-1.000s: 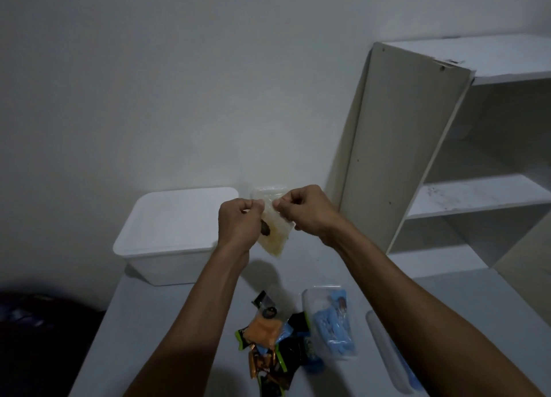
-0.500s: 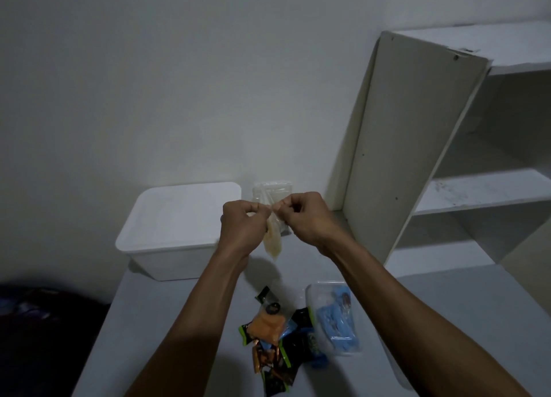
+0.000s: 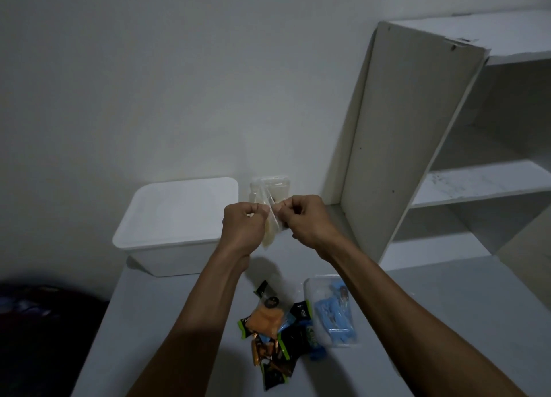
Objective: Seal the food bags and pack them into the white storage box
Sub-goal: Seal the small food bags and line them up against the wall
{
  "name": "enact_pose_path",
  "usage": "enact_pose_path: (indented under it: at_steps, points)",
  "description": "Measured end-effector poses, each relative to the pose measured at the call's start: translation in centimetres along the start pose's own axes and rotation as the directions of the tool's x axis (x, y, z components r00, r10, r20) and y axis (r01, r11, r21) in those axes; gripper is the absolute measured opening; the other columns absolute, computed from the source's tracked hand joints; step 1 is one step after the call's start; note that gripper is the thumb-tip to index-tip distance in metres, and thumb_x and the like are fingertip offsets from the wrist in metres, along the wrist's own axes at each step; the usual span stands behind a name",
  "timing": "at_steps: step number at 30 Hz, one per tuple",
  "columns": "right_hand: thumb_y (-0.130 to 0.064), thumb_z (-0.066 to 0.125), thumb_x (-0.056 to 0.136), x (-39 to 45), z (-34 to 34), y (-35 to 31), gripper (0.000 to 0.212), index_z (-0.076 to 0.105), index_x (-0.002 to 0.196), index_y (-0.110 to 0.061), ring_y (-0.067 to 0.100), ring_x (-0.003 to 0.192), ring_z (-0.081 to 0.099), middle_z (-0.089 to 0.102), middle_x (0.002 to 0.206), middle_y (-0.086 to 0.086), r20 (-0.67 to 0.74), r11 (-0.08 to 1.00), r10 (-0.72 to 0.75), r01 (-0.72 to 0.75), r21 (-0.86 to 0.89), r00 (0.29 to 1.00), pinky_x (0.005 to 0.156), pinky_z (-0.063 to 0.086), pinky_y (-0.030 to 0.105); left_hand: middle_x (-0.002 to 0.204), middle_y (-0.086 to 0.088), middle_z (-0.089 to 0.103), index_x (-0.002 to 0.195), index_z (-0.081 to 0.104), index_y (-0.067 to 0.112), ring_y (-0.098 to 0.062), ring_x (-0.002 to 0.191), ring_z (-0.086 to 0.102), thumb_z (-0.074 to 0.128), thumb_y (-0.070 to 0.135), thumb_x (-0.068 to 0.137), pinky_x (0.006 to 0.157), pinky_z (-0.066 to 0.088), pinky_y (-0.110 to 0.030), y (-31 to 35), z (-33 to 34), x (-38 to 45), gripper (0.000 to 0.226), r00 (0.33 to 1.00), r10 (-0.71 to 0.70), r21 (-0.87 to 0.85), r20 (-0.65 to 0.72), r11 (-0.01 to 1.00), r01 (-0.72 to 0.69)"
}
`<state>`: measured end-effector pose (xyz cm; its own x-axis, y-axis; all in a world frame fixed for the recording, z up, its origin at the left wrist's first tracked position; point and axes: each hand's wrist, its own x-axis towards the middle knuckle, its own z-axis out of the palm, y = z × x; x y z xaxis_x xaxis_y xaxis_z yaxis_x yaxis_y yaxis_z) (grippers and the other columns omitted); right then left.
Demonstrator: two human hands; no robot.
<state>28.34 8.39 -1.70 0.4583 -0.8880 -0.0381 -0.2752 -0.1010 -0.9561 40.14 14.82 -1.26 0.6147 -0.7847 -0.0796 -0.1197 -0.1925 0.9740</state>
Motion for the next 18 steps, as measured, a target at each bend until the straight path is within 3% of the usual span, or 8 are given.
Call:
enact_pose_path:
  at_steps: [2, 5, 9, 11, 13, 15, 18]
  points:
    - [-0.026, 0.064, 0.094, -0.3, -0.3, 0.3, 0.027, 0.069, 0.081, -0.002, 0.014, 0.063, 0.055, 0.066, 0.074, 0.012, 0.019, 0.999, 0.002, -0.002, -0.041, 1.000, 0.060, 0.048, 0.032, 0.093, -0.010, 0.070, 0.064, 0.065, 0.015, -0.020, 0.087, 0.065, 0.060, 0.012, 0.092, 0.063, 0.042, -0.020, -0.1, 0.2, 0.0, 0.028, 1.000, 0.001, -0.003, 0.003, 1.000, -0.001]
    - [-0.029, 0.063, 0.094, -0.9, -0.5, 0.9, 0.027, 0.070, 0.079, -0.008, 0.030, 0.073, 0.065, 0.071, 0.080, 0.013, 0.024, 0.994, 0.004, -0.001, -0.112, 1.000, 0.072, 0.057, 0.042, 0.096, -0.010, 0.071, 0.075, 0.070, 0.011, -0.018, 0.088, 0.064, 0.060, 0.011, 0.092, 0.063, 0.043, -0.020, -0.4, 0.4, -0.1, 0.020, 0.999, -0.039, -0.035, 0.032, 0.999, 0.040]
    - [-0.026, 0.060, 0.095, -1.6, -0.9, 0.8, 0.025, 0.068, 0.080, -0.008, 0.029, 0.080, 0.067, 0.071, 0.079, 0.012, 0.013, 0.982, -0.051, 0.053, -0.181, 0.999, 0.079, 0.058, 0.048, 0.087, -0.003, 0.070, 0.074, 0.067, 0.014, -0.015, 0.084, 0.064, 0.060, 0.020, 0.093, 0.063, 0.042, -0.021, -0.6, 0.6, -0.7, 0.022, 1.000, 0.007, -0.021, 0.014, 1.000, -0.007]
    - [-0.026, 0.059, 0.097, -1.7, -1.8, 0.3, 0.024, 0.067, 0.084, -0.007, 0.027, 0.080, 0.066, 0.070, 0.081, 0.011, 0.064, 0.958, -0.075, 0.090, -0.271, 0.995, 0.078, 0.057, 0.045, 0.099, 0.002, 0.064, 0.094, 0.065, 0.021, -0.015, 0.088, 0.059, 0.057, 0.026, 0.095, 0.070, 0.045, -0.023, -1.0, 0.3, -0.4, 0.009, 0.997, 0.073, 0.034, -0.030, 0.997, -0.072]
    - [-0.026, 0.060, 0.097, -1.7, -3.1, -0.5, 0.022, 0.068, 0.086, -0.009, 0.024, 0.077, 0.066, 0.070, 0.081, 0.008, 0.133, 0.923, -0.087, 0.130, -0.362, 0.987, 0.077, 0.056, 0.043, 0.123, 0.004, 0.049, 0.114, 0.057, 0.034, -0.016, 0.105, 0.051, 0.056, 0.033, 0.096, 0.086, 0.045, -0.029, -1.7, -0.3, 0.4, 0.019, 0.987, 0.158, 0.120, 0.040, 0.979, -0.162]
    - [-0.024, 0.061, 0.096, -1.6, -4.6, -1.1, 0.018, 0.069, 0.086, -0.012, 0.017, 0.075, 0.065, 0.070, 0.080, 0.001, 0.184, 0.889, -0.091, 0.163, -0.427, 0.979, 0.077, 0.056, 0.042, 0.127, 0.007, 0.049, 0.112, 0.060, 0.039, -0.016, 0.108, 0.051, 0.058, 0.035, 0.095, 0.089, 0.045, -0.030, -1.9, -0.6, 0.9, 0.018, 0.968, 0.204, 0.113, 0.147, 0.969, -0.221]
    - [-0.026, 0.060, 0.097, -1.7, -6.5, -1.1, 0.018, 0.070, 0.091, -0.012, 0.013, 0.080, 0.065, 0.069, 0.082, -0.006, 0.209, 0.887, -0.104, 0.185, -0.422, 0.972, 0.079, 0.057, 0.038, 0.101, 0.009, 0.066, 0.091, 0.069, 0.031, -0.008, 0.090, 0.059, 0.064, 0.025, 0.092, 0.079, 0.044, -0.024, -1.9, -0.2, 1.0, 0.007, 0.964, 0.230, -0.010, 0.135, 0.973, -0.231]
